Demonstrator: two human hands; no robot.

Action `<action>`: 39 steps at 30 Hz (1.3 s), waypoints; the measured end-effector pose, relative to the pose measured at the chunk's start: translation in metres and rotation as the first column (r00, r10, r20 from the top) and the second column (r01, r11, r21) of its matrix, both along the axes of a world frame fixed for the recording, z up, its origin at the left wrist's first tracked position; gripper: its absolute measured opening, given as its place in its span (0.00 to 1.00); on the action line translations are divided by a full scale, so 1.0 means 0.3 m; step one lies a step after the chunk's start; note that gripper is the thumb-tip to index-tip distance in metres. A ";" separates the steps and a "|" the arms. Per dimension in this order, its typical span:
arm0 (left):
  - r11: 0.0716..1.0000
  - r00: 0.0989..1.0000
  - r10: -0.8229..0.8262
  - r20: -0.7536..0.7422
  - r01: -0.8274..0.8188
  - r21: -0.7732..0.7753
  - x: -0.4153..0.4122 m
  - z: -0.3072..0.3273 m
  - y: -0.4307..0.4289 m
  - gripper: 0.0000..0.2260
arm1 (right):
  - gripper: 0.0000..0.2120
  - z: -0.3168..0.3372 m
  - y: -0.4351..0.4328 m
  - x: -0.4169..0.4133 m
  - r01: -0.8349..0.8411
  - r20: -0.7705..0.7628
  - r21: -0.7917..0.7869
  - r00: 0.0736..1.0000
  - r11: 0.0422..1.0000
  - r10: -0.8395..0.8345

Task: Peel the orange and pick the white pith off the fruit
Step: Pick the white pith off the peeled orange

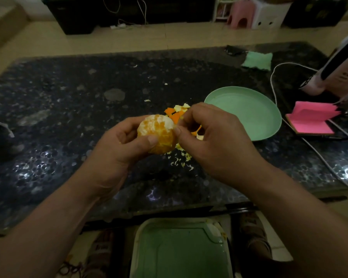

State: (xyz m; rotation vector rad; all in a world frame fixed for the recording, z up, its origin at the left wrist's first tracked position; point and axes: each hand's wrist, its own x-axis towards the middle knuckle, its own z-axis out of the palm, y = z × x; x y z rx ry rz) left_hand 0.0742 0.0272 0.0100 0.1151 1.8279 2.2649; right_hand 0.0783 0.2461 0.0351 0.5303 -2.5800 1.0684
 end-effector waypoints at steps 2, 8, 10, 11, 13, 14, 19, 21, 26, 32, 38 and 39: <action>1.000 1.000 -0.005 0.007 0.005 0.025 0.000 -0.001 0.007 0.22 | 0.05 0.003 -0.002 0.000 0.003 0.026 -0.036 1.000 0.999 -0.002; 0.989 0.997 -0.056 0.052 0.048 0.141 -0.001 0.013 -0.003 0.30 | 0.08 0.017 0.005 -0.002 0.017 0.224 -0.325 0.973 0.946 0.059; 0.983 0.994 -0.084 0.062 0.073 0.170 -0.002 0.025 -0.009 0.33 | 0.08 0.019 0.017 -0.010 0.035 0.231 -0.358 0.972 0.933 0.052; 0.979 0.993 -0.096 0.068 0.082 0.185 -0.002 0.029 -0.011 0.34 | 0.08 0.019 0.024 -0.014 0.043 0.234 -0.369 0.971 0.929 0.048; 0.973 0.990 -0.121 0.071 0.104 0.208 -0.002 0.037 -0.013 0.32 | 0.07 0.017 0.031 -0.021 0.053 0.242 -0.376 0.969 0.925 0.042; 0.968 0.988 -0.135 0.073 0.116 0.223 -0.002 0.040 -0.014 0.31 | 0.07 0.015 0.033 -0.024 0.056 0.251 -0.375 0.967 0.925 0.043; 0.949 0.980 -0.175 0.096 0.142 0.282 -0.001 0.038 -0.020 0.30 | 0.02 -0.003 0.024 -0.028 0.094 0.308 -0.240 0.951 0.966 -0.016; 0.951 0.980 -0.161 0.115 0.122 0.285 -0.008 0.021 -0.019 0.31 | 0.04 -0.013 0.020 -0.032 0.146 0.281 -0.139 0.954 0.980 -0.102; 0.952 0.974 -0.151 0.170 0.097 0.290 -0.017 -0.024 -0.007 0.35 | 0.04 -0.019 0.010 -0.033 0.177 0.194 -0.064 0.967 0.982 -0.162; 0.935 0.970 -0.175 0.171 0.109 0.336 -0.020 -0.026 0.002 0.32 | 0.01 0.013 0.009 -0.019 0.020 0.253 -0.236 0.967 0.971 0.041; 0.923 0.972 -0.159 0.174 0.084 0.376 -0.019 -0.021 0.003 0.29 | 0.02 0.006 0.000 -0.006 0.043 0.185 -0.251 0.983 0.967 0.004; 0.918 0.973 -0.164 0.165 0.090 0.385 -0.017 -0.018 0.006 0.29 | 0.02 0.006 -0.002 -0.005 0.051 0.168 -0.249 0.986 0.967 -0.009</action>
